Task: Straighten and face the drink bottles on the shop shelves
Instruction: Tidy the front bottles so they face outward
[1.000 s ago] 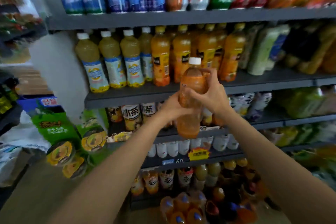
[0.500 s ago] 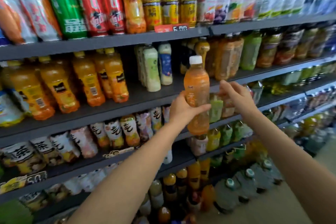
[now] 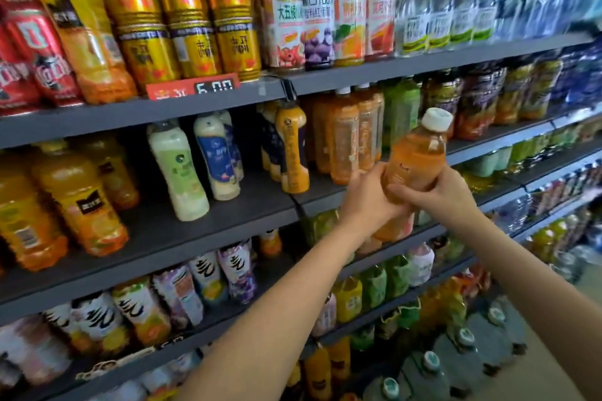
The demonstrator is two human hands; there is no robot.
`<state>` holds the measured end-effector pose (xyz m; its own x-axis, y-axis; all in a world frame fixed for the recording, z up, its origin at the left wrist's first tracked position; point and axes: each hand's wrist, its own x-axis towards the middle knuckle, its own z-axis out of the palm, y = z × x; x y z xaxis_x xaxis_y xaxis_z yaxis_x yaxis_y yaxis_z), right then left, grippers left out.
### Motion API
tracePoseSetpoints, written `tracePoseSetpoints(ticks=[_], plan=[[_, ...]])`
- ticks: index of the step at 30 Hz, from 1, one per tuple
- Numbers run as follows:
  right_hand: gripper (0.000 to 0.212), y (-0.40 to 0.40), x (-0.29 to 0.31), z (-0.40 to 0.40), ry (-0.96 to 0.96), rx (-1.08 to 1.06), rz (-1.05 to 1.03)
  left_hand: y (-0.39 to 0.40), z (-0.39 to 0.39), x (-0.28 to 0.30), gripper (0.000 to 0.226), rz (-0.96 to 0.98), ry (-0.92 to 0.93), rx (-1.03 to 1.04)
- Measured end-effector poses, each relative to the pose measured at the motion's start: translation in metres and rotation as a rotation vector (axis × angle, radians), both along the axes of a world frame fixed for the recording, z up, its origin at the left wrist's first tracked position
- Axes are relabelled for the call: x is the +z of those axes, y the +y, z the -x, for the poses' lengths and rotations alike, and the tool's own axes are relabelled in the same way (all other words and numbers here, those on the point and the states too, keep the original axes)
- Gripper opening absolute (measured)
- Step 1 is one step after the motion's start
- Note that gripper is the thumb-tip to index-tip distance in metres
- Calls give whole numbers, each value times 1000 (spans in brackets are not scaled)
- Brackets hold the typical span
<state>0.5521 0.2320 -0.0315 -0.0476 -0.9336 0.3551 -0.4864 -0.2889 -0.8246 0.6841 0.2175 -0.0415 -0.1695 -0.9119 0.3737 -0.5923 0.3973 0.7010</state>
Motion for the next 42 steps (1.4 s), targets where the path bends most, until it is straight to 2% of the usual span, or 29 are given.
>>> tracePoseSetpoints(ticks=[3, 5, 8, 10, 12, 15, 18, 24, 28, 30, 35, 42], plan=[[53, -46, 10, 17, 104, -160, 78, -43, 11, 11, 66, 57, 4, -86], [59, -77, 11, 29, 143, -227, 95, -71, 4, 11, 58, 125, -35, -31], [61, -118, 9, 44, 168, -317, 84, -107, -13, 4, 47, 155, 63, 280], [60, -141, 8, 46, 128, -331, 107, -123, -18, 1, 50, 152, 106, 459], [59, -161, 9, 44, 78, -307, 117, -134, -14, 2, 60, 97, 95, 549], [57, -188, 4, 40, 62, -213, 75, -148, -7, -4, 76, -94, 50, 640], [56, -211, 0, 39, 68, -146, 31, -152, 2, -9, 77, -231, 8, 702], [63, -240, 9, 34, 211, 40, -66, -147, 43, -17, 64, -151, 99, 927], [60, -240, -26, 43, 242, 204, -275, -150, 54, -17, 63, -147, 142, 1013], [59, -239, -38, 47, 231, 256, -299, -149, 55, -14, 63, -165, 146, 1022], [70, -244, -35, 49, 385, 238, -270, -150, 62, -16, 60, -135, 152, 1083], [66, -237, -45, 44, 350, 167, -217, -157, 65, -20, 61, -103, 175, 1126]])
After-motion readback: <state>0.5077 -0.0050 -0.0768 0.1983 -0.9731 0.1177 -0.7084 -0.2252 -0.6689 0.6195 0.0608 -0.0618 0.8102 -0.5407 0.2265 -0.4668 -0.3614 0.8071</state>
